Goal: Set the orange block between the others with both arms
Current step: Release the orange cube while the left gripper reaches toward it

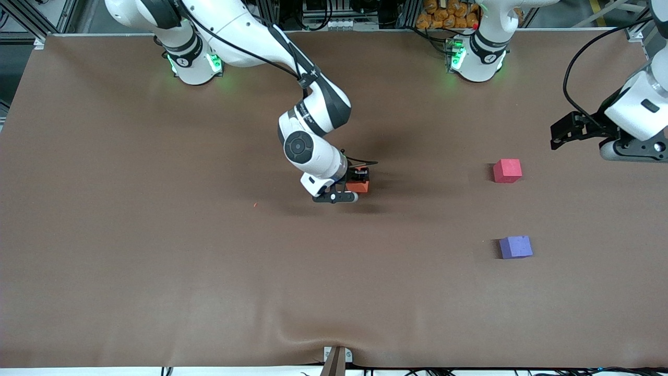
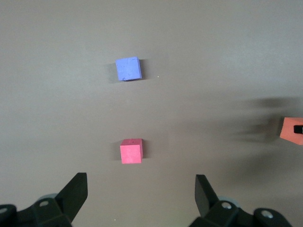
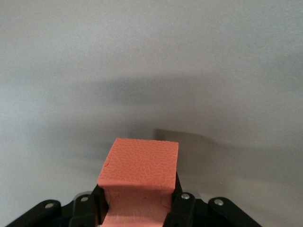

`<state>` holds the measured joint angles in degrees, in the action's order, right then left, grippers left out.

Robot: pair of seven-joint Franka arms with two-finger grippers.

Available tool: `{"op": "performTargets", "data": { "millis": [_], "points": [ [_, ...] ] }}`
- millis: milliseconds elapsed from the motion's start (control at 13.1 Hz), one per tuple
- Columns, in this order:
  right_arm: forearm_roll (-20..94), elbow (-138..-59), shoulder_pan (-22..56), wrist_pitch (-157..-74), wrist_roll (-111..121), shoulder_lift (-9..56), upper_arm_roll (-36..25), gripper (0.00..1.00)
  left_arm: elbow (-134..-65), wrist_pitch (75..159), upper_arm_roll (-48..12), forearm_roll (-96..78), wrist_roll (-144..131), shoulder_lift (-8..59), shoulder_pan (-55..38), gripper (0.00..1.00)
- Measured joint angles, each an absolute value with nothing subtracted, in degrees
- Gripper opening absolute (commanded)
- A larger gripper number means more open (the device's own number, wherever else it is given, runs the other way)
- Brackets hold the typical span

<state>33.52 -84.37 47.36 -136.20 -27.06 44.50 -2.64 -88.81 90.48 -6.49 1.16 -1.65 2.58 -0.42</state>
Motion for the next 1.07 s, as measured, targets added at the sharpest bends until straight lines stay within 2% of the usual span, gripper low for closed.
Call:
{"op": "performTargets", "data": {
  "millis": [76,152,229,305,762,914,1067],
  "points": [
    [33.5,-84.3,47.7,-137.1,-27.1,44.9,-2.6,0.39,-88.9,90.6,-7.3,1.1,-1.7,3.2,-0.4,1.0],
    [33.5,-84.2,48.0,-137.6,-27.1,45.2,-2.6,0.66,-89.3,90.6,-8.3,1.1,-1.7,3.9,-0.5,1.0],
    [33.5,-84.2,48.2,-137.8,-27.1,45.5,-2.6,0.87,-89.9,90.7,-9.4,1.1,-1.9,4.7,-0.5,1.0],
    [33.5,-84.1,48.3,-137.8,-27.2,45.6,-2.6,1.0,-90.6,91.1,-10.6,1.1,-2.3,5.8,-0.5,1.0],
    [33.5,-82.0,47.7,-136.8,-27.2,44.3,-4.6,1.0,-94.1,96.4,-14.4,1.1,-2.7,10.9,-0.7,1.0],
    [33.5,-81.1,45.0,-130.4,-27.2,41.0,-5.3,1.0,-95.2,96.9,-16.2,1.1,-3.6,11.5,-1.0,1.0],
    [33.1,-80.4,40.0,-120.4,-27.1,35.4,-5.9,1.0,-95.6,98.4,-17.7,1.1,-6.6,12.9,-3.4,1.0]
  ]
}}
